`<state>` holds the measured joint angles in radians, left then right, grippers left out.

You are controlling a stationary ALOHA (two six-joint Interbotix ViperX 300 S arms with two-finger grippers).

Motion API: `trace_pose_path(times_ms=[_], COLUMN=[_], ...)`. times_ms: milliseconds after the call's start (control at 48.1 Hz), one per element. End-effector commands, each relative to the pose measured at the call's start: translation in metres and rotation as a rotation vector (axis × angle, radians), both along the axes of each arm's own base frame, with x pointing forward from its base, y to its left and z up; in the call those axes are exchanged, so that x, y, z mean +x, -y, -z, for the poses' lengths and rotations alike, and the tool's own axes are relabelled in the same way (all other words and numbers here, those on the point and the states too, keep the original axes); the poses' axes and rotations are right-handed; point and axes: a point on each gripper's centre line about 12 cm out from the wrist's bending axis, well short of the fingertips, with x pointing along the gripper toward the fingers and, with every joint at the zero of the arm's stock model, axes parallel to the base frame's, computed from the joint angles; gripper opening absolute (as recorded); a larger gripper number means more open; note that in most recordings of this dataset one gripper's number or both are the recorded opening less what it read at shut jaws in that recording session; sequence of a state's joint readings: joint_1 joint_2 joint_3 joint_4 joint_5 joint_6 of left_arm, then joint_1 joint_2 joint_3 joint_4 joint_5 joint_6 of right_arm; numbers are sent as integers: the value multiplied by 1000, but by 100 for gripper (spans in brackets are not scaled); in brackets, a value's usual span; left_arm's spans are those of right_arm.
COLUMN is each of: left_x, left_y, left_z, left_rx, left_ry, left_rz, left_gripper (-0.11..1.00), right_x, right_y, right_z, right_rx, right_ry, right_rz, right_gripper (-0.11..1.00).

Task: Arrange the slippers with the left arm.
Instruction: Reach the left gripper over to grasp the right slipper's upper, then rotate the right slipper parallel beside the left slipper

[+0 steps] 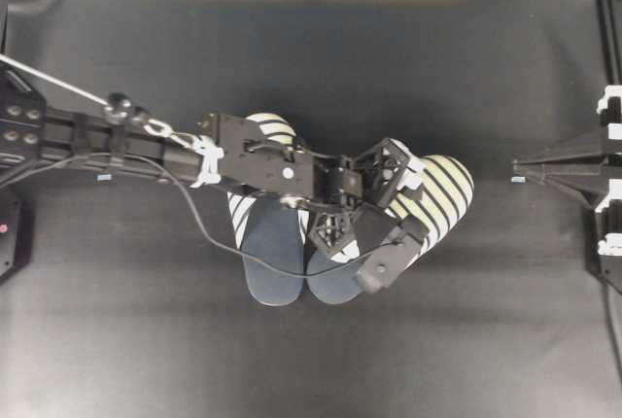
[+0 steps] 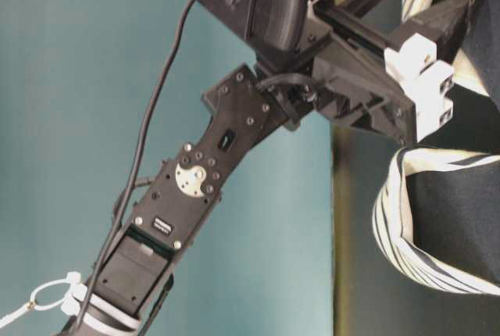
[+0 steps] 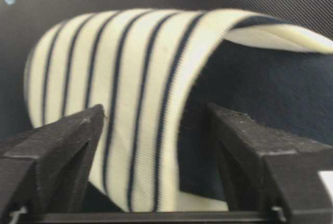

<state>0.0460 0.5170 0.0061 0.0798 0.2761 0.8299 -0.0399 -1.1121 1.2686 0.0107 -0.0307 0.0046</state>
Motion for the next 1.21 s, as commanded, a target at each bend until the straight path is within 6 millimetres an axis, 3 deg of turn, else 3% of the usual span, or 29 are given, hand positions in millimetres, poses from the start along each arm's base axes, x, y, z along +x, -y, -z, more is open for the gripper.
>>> trace_pose_path(times_ms=[0, 62, 208, 291, 582, 727, 935, 1185], left_x=[5, 5, 4, 2, -6, -10, -29, -46], left_y=[-2, -2, -2, -2, -5, -21, -50, -63], left_z=[-13, -14, -27, -38, -88, -104, -98, -85], left_rx=[-13, -24, -59, -82, -234, -332, -418, -414], left_ry=[28, 25, 28, 24, -38, -80, -200, -258], left_rz=[-16, -26, -65, -91, -285, -457, -698, -754], left_gripper=[68, 55, 13, 1, 1, 1, 1, 1], right_x=[1, 1, 1, 1, 1, 0, 0, -1], right_y=[-2, -2, -2, -2, -2, -2, -2, -2], right_z=[-2, -2, -1, -3, -3, -4, -5, -4], right_rx=[1, 1, 0, 0, -1, -1, -1, -4], right_ry=[8, 8, 5, 9, 14, 17, 20, 21], right_rz=[-9, -9, -9, -9, -9, -9, -11, -11], right_gripper=[1, 1, 1, 1, 1, 1, 1, 1])
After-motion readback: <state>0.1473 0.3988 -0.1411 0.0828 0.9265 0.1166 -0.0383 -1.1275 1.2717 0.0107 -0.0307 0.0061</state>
